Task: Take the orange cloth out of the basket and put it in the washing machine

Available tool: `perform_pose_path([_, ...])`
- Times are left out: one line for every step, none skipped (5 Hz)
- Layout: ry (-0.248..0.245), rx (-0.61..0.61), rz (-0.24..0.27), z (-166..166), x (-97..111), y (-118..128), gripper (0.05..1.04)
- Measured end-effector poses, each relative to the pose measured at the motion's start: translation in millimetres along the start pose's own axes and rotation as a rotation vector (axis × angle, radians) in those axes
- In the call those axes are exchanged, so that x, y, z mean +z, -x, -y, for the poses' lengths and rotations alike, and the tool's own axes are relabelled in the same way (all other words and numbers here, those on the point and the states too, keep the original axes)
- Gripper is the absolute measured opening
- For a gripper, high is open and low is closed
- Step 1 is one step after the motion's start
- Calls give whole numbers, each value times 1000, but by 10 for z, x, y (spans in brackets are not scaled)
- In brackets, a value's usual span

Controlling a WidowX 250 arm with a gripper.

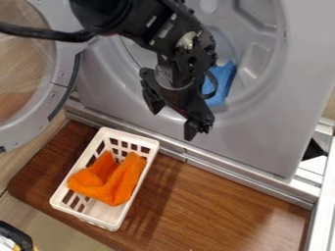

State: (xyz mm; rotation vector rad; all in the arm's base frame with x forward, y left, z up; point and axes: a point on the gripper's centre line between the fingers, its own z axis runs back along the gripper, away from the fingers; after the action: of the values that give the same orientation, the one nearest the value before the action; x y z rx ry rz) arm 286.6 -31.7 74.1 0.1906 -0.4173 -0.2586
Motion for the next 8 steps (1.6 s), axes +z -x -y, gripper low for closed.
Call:
perform_pose_path([3, -1, -24, 17, -52, 49, 1001])
perform_pose_path([-29, 47, -66, -139, -106, 216, 1001])
perform_pose_path([-59, 128, -72, -355, -94, 305, 1001])
perform_pose_path([-84, 215, -114, -565, -145, 498, 1001])
perform_pose_path([-54, 266, -158, -585, -310, 645, 1001])
perform_pose_path([-26, 274, -199, -533, -446, 740, 1001])
perform_pose_path([-4, 299, -228, -529, -568, 851, 1001])
perform_pose_path([-1, 320, -268, -526, -684, 967, 1001])
